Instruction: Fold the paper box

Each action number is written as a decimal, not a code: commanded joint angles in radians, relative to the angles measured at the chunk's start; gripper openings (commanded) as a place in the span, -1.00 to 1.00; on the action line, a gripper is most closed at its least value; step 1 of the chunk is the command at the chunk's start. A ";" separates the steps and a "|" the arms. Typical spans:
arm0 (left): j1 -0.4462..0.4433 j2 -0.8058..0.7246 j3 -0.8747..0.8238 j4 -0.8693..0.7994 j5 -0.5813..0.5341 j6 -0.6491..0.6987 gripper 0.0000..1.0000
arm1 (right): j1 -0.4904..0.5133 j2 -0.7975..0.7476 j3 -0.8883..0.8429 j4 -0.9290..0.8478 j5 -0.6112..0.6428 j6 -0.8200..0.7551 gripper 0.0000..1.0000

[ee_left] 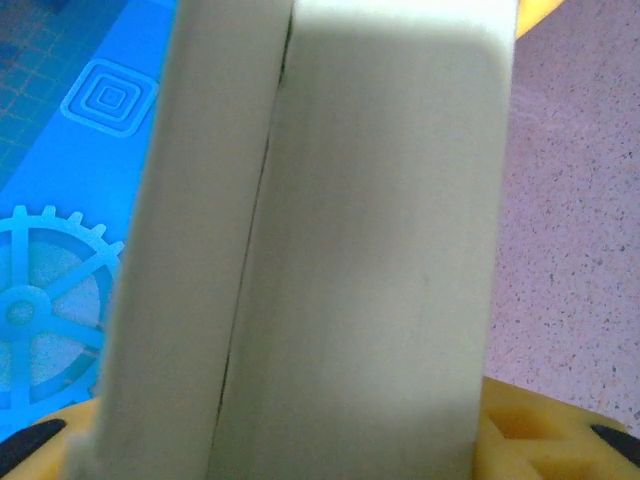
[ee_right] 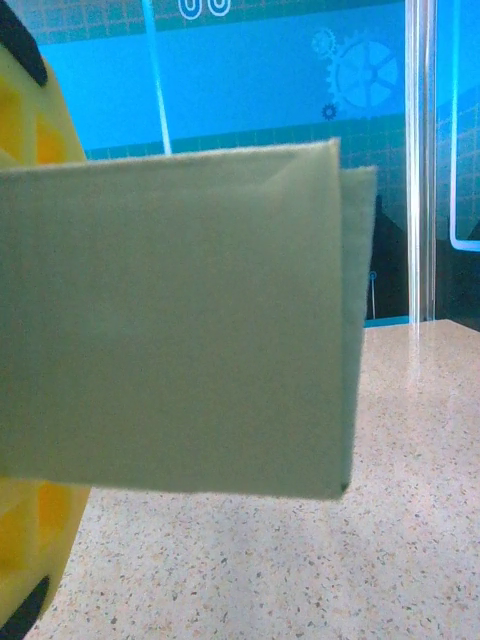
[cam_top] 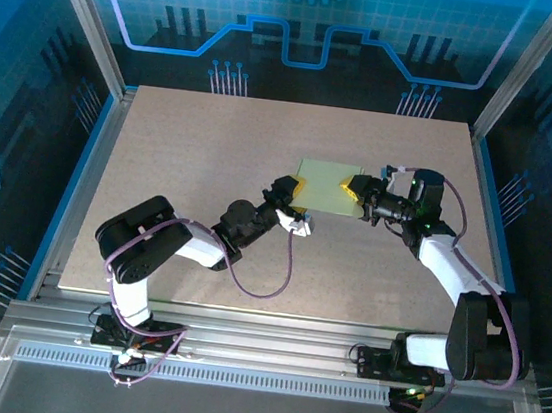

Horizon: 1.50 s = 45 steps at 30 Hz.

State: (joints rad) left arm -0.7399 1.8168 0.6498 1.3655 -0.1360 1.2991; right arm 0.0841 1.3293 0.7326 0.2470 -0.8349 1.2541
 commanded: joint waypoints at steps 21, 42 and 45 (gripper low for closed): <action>-0.019 -0.052 -0.066 -0.042 -0.016 -0.145 -0.28 | -0.005 -0.070 0.061 -0.238 0.055 -0.155 0.44; 0.025 -0.322 -0.038 -0.819 0.145 -0.530 -0.23 | -0.102 -0.307 0.208 -0.717 0.286 -0.797 0.45; 0.053 -0.400 -0.014 -1.021 0.209 -0.554 -0.24 | -0.033 -0.313 0.265 -0.826 0.397 -0.979 0.45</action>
State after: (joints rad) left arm -0.7097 1.4864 0.5907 0.5957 -0.0238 0.8181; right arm -0.0017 1.0328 0.9363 -0.4484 -0.5331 0.5110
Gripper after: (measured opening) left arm 0.404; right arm 0.724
